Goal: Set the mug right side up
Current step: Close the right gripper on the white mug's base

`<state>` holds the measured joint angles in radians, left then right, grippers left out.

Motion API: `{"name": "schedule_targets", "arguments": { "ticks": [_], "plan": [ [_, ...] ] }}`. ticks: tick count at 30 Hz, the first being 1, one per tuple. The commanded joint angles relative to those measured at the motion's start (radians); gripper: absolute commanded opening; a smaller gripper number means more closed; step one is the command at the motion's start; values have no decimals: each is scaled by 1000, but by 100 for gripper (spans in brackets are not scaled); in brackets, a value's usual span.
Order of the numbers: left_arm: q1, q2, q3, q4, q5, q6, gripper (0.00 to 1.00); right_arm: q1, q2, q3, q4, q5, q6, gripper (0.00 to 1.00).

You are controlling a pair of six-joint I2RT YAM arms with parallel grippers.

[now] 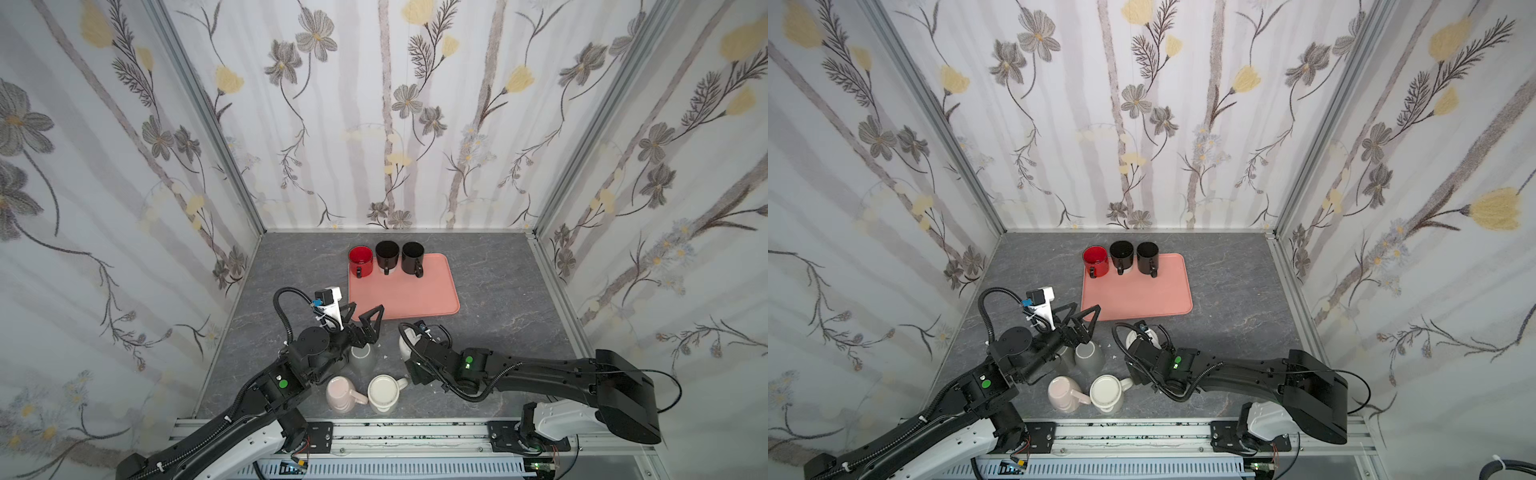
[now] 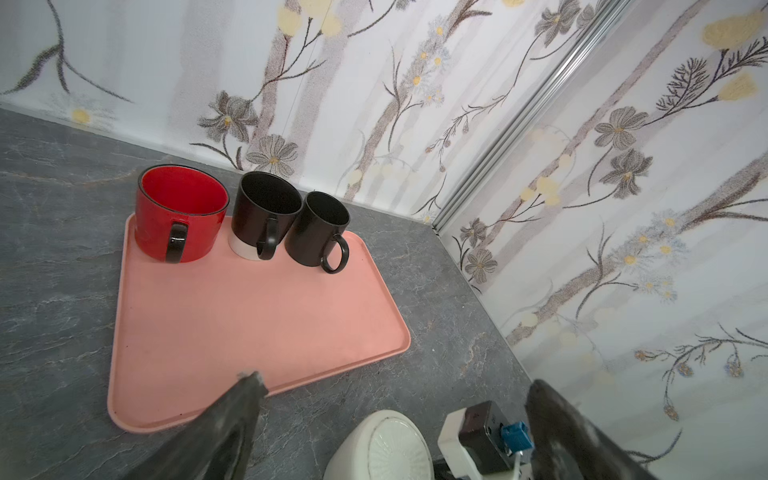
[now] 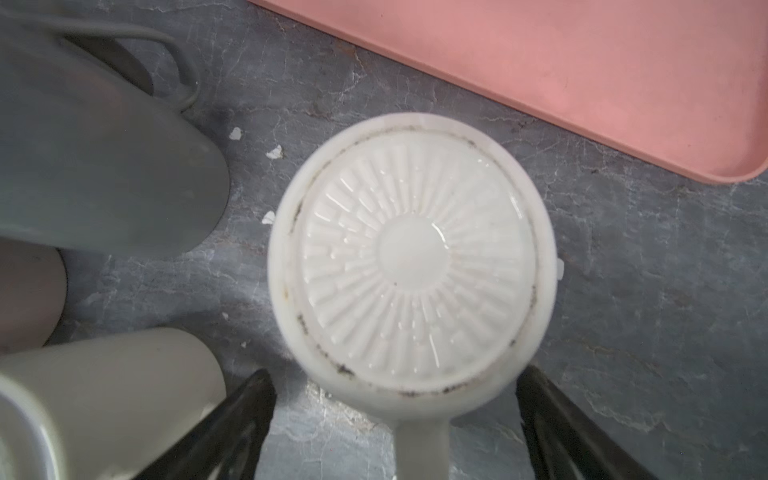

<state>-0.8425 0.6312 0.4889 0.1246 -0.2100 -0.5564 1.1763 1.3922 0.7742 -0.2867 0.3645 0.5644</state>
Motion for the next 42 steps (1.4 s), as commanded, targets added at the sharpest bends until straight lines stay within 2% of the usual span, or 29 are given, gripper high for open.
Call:
{"name": "schedule_targets", "arguments": {
  "ticks": [1,5,8,14,17,22,29,42],
  "plan": [
    [0,-13,11,-12,-22,3,100,-20,19,43,90,-15,-52,96],
    [0,-18,5,-17,-25,1,100,-43,-16,47,100,-20,-75,99],
    [1,-18,-2,-8,-29,-1,100,-56,-63,17,91,-34,-73,96],
    [2,-2,-3,2,-31,3,100,-63,-98,-67,75,-133,-66,74],
    [1,7,-3,4,-32,4,100,-63,-94,-85,82,-154,-62,69],
    [1,12,-7,9,-32,0,100,-64,-68,-81,88,-117,-66,53],
    [1,15,-2,6,-28,-4,100,-65,-7,-43,97,-89,-85,43],
    [1,34,3,20,-6,-8,100,-69,-8,-44,76,-49,-81,0]
  ]
}}
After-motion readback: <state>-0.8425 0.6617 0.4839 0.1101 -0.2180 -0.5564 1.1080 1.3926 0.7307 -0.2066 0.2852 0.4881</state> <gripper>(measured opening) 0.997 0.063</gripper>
